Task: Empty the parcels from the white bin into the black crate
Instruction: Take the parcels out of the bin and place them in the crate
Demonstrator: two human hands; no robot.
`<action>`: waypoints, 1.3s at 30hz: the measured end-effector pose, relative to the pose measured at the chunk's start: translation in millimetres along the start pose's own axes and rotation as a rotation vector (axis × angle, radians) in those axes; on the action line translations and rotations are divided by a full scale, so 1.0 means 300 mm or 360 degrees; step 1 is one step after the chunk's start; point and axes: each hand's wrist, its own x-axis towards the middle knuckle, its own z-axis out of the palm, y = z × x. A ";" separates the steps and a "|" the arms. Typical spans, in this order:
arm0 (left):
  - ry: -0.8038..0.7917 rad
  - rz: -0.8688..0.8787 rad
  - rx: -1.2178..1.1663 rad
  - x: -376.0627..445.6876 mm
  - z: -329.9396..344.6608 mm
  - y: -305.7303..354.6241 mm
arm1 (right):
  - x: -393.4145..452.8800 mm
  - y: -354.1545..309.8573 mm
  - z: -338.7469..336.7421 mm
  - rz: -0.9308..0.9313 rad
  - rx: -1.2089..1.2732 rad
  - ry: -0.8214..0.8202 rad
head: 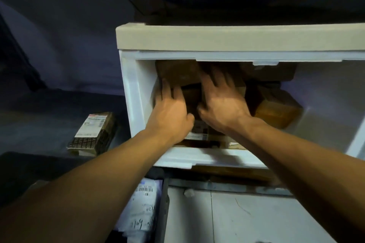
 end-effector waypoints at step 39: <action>0.0454 -0.0324 -0.1162 -0.144 -0.135 0.093 | -0.068 -0.046 -0.057 -0.0230 -0.0120 0.0357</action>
